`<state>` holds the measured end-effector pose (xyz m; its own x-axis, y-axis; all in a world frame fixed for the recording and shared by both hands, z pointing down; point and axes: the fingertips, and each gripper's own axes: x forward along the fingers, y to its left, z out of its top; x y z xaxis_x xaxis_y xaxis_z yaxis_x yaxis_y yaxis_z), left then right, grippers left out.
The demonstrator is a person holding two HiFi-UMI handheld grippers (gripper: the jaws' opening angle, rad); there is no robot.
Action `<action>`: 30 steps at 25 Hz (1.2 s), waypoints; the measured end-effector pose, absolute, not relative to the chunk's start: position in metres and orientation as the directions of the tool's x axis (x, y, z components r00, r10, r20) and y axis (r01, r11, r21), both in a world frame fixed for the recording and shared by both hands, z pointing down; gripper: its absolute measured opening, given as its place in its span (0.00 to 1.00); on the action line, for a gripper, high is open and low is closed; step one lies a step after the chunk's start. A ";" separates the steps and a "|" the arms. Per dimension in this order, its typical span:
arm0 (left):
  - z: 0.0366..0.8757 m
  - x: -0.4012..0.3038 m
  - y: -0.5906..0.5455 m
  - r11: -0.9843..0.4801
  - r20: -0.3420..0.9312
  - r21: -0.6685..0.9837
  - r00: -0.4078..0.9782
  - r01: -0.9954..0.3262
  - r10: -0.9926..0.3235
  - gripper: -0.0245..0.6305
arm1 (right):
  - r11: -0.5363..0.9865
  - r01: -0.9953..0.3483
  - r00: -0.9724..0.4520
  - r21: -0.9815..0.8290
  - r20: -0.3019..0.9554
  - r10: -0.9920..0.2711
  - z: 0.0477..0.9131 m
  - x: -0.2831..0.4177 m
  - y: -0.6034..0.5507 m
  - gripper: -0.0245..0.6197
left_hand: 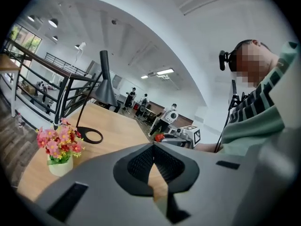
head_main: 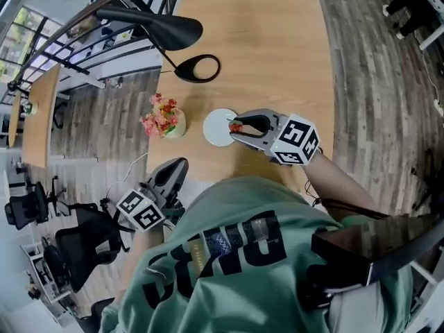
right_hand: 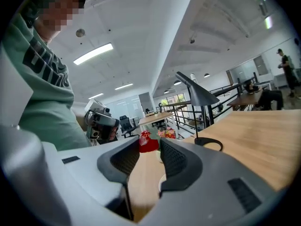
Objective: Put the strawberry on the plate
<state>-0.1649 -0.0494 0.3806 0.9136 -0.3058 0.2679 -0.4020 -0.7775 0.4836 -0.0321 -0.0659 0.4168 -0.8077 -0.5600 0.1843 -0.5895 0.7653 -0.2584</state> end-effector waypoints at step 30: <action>0.352 -0.204 -0.102 -0.824 0.163 0.430 0.929 -0.370 -0.332 0.04 | 0.740 -0.644 -0.765 -0.194 0.177 -0.619 0.368 -0.048 -0.101 0.26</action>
